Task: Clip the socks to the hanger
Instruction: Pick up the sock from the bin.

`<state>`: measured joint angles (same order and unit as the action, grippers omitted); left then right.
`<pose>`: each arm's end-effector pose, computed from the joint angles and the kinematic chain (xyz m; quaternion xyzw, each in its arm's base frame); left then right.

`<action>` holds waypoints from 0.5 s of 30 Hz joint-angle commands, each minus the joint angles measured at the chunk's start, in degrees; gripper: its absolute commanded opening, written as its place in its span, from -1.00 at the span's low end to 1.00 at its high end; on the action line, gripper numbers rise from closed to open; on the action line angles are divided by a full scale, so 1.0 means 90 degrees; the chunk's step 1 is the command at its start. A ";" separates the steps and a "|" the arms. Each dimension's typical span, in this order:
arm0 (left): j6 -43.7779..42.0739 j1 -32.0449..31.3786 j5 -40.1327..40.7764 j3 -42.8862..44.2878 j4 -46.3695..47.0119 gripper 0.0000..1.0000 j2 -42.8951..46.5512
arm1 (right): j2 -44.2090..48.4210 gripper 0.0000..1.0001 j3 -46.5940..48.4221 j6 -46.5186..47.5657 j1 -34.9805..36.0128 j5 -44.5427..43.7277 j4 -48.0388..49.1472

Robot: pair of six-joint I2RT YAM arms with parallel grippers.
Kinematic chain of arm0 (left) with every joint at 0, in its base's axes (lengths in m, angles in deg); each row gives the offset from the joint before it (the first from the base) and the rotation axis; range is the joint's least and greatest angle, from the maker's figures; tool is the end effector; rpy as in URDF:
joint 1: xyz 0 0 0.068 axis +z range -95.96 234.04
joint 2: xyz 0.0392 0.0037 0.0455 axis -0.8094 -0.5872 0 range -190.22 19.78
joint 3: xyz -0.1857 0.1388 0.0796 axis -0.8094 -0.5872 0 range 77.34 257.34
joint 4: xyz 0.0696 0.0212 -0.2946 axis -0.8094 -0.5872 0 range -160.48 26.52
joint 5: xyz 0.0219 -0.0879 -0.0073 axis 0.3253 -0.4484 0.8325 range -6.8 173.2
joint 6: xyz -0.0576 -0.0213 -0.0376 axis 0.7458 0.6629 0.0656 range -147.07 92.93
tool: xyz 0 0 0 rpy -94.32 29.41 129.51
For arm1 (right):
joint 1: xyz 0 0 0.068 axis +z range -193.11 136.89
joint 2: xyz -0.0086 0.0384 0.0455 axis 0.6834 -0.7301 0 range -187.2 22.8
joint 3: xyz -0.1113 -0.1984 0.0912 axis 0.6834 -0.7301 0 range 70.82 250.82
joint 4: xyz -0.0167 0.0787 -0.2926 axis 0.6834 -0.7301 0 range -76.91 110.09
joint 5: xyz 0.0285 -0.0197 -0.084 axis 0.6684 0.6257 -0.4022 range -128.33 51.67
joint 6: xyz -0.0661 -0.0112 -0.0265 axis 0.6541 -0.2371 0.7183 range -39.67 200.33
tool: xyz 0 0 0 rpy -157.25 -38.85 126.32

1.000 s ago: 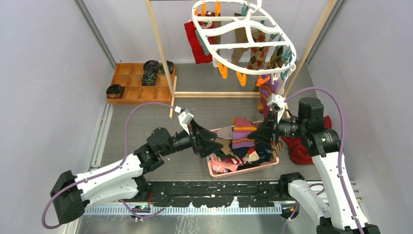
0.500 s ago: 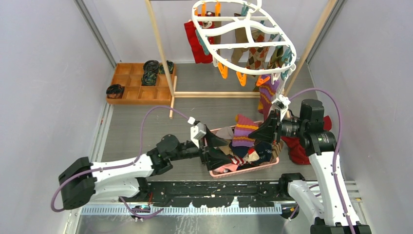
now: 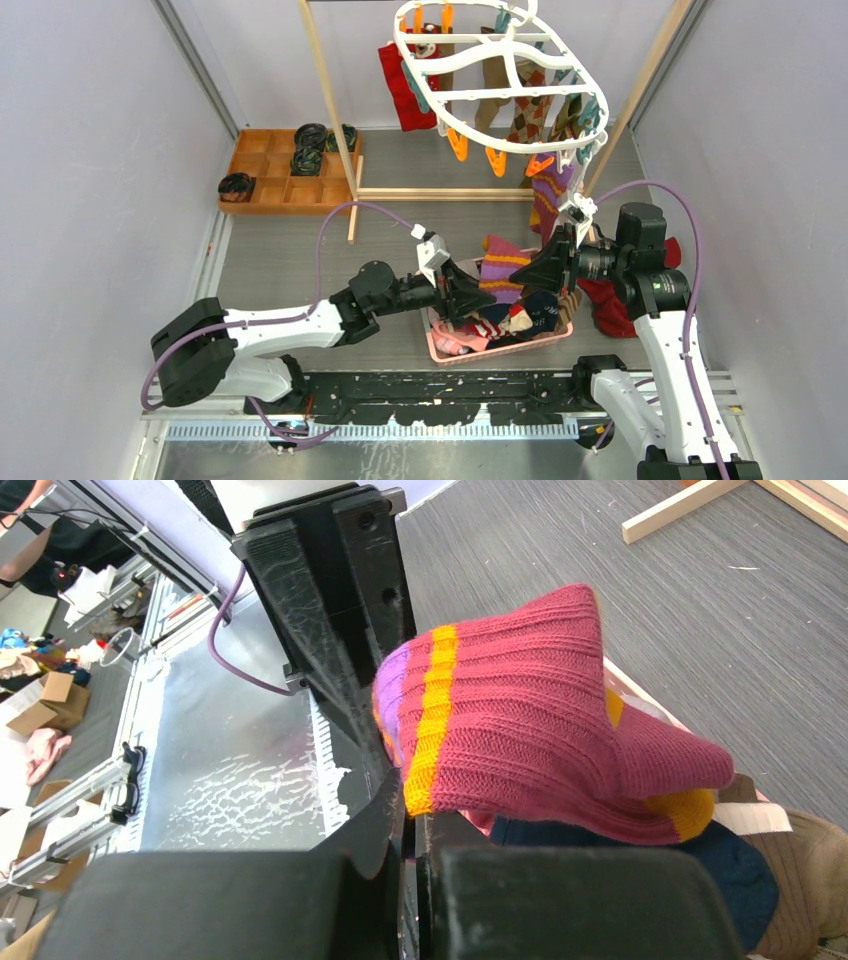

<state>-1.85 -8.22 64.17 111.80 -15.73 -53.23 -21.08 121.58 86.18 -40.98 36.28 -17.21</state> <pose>0.1427 -0.3132 0.2259 0.3224 0.5661 -0.5967 0.4686 0.2057 0.0653 0.3253 -0.3483 0.6678 0.5128 0.4121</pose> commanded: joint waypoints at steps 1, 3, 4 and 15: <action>0.0261 -0.0026 -0.0106 0.0330 0.0435 -0.88 -0.0080 | 0.0049 -0.90 -0.0016 -0.0054 -0.0026 0.0148 0.0238; 0.0528 -0.0025 -0.0058 0.0302 0.0403 -0.99 -0.0069 | 0.0061 -0.90 0.0003 -0.0054 -0.0023 0.0117 0.0231; 0.0717 -0.0026 0.0012 0.0277 0.0412 -0.99 -0.0048 | 0.0063 -0.87 0.0017 -0.0049 -0.0031 0.0077 0.0221; 0.4207 0.0171 0.2039 -0.0387 -0.0188 -1.00 0.0661 | 0.0041 0.23 0.1279 0.2715 -0.0043 -0.1366 -0.2147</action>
<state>20.40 -7.80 72.89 108.89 -15.38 -51.41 -21.05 127.97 98.88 -41.09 28.96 -28.90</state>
